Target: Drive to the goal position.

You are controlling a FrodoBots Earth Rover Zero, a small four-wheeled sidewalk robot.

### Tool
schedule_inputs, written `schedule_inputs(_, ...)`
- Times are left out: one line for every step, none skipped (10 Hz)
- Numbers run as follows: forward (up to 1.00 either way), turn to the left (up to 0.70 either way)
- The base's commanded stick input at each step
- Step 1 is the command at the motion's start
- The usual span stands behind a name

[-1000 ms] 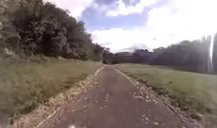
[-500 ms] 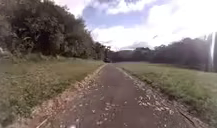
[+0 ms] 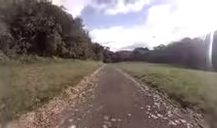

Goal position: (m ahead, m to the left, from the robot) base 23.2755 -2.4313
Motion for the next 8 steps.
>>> schedule_inputs(0.7,0.0)
schedule_inputs(0.7,-0.13)
schedule_inputs(0.7,-0.23)
schedule_inputs(0.7,0.0)
schedule_inputs(0.7,0.0)
schedule_inputs(0.7,0.0)
schedule_inputs(0.7,0.0)
schedule_inputs(0.7,0.0)
